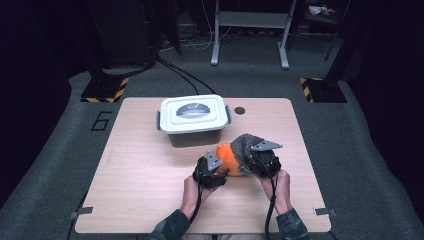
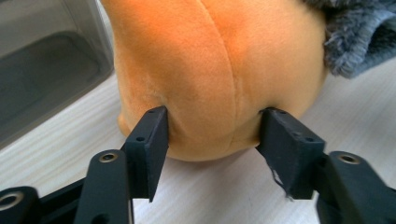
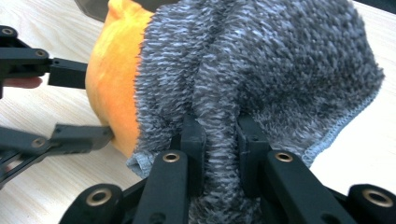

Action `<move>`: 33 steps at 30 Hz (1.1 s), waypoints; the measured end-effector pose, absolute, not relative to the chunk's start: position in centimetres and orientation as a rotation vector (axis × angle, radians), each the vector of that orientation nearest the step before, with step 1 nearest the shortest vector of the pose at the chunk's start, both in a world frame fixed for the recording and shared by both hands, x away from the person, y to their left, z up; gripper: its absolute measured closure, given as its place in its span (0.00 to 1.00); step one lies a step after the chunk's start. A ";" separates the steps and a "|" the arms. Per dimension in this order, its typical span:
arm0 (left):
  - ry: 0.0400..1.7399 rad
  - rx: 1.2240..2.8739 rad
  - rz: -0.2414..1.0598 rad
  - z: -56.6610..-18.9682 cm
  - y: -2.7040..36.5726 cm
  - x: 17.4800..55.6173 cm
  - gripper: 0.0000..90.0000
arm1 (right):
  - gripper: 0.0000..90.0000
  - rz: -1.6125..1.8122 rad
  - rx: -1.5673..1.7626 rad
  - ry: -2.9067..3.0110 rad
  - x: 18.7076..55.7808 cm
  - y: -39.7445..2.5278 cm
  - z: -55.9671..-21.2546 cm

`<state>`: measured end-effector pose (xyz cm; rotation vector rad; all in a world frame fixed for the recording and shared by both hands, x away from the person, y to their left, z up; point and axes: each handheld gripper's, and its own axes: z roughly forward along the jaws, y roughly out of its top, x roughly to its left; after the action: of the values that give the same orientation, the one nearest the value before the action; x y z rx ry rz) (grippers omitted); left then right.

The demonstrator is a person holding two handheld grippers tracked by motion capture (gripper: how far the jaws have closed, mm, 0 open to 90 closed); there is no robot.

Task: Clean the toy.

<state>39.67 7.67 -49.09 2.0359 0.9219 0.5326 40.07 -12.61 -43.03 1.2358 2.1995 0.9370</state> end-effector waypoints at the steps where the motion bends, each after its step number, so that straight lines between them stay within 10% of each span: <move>1: 0.925 2.032 0.536 -49.1 7.6 39.8 0.52 | 0.85 0.936 1.238 2.198 40.1 -12.6 -43.0; 4: 0.915 2.019 0.537 -49.1 7.6 40.0 0.76 | 0.85 0.934 1.243 2.195 40.0 -12.6 -43.0; 9: 0.902 1.991 0.481 -48.7 8.1 40.2 0.88 | 0.85 0.955 1.226 2.176 39.8 -13.2 -42.5; 21: 0.920 1.888 0.200 -47.8 9.5 40.3 0.91 | 0.85 0.996 1.142 2.152 38.0 -12.6 -40.1; 33: 0.960 1.935 0.238 -48.0 9.0 40.9 0.90 | 0.85 0.942 1.140 2.200 39.3 -10.8 -41.9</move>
<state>40.88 9.04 -48.04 1.9353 0.9597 0.2375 39.27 -10.80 -41.93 1.1403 2.2005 0.9424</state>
